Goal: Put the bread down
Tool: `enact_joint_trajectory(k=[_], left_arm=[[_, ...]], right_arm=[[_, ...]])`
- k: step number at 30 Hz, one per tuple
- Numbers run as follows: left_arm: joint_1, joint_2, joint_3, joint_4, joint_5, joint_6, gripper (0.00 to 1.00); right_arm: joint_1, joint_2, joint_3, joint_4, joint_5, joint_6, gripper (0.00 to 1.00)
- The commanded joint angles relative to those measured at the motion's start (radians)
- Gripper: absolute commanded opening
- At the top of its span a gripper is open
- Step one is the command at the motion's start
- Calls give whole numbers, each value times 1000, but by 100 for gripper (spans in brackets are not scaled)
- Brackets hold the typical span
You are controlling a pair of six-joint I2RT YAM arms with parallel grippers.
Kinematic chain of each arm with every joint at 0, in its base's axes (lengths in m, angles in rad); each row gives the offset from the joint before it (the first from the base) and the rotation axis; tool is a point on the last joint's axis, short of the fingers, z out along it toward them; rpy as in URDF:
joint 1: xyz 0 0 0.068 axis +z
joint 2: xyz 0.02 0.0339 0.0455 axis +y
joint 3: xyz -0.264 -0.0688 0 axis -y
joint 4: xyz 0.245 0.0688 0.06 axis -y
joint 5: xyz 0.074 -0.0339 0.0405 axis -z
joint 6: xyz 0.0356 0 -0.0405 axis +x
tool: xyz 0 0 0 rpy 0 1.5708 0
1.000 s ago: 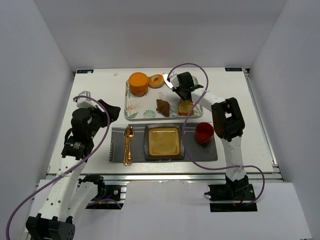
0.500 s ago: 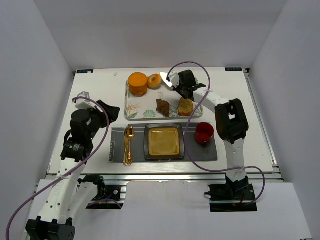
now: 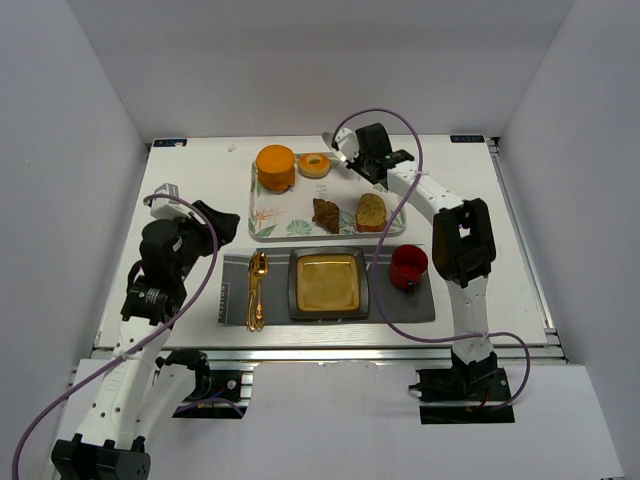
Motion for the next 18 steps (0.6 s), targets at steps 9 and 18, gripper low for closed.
enact_joint_trajectory(k=[9, 18], left_arm=[[5, -26, -6, -7, -14, 6, 73], [5, -49, -17, -28, -22, 8, 73]], right_arm=[[0, 135, 213, -106, 99, -37, 0], [1, 188, 242, -49, 113, -85, 0]])
